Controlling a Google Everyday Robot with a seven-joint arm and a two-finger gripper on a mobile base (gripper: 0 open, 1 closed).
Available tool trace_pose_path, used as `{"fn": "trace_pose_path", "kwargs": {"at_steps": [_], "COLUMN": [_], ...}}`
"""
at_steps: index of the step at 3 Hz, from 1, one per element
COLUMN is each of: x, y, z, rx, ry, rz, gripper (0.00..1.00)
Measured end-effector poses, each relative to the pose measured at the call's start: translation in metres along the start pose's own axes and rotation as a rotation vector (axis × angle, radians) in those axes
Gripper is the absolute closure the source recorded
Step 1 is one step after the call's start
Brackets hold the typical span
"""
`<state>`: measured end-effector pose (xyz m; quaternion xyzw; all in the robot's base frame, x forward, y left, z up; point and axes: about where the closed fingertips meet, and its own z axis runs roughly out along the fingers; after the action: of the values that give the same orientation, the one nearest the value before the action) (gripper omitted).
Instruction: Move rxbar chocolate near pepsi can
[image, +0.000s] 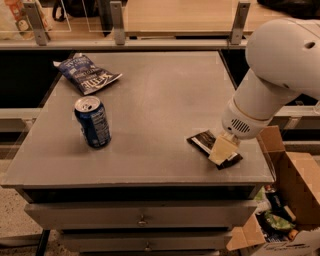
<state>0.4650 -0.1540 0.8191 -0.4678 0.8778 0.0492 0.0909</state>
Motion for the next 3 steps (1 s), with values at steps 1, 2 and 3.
{"fn": "trace_pose_path", "kwargs": {"at_steps": [1,2,3], "x": [-0.016,-0.052,-0.091], "y": [-0.006,-0.009,0.0], "z": [-0.008,-0.017,-0.018], "rx": [0.019,0.027,0.013], "ry": [-0.001,-0.023,-0.051], "rz": [-0.033,-0.097,-0.167], "gripper": [1.0,1.0,1.0]}}
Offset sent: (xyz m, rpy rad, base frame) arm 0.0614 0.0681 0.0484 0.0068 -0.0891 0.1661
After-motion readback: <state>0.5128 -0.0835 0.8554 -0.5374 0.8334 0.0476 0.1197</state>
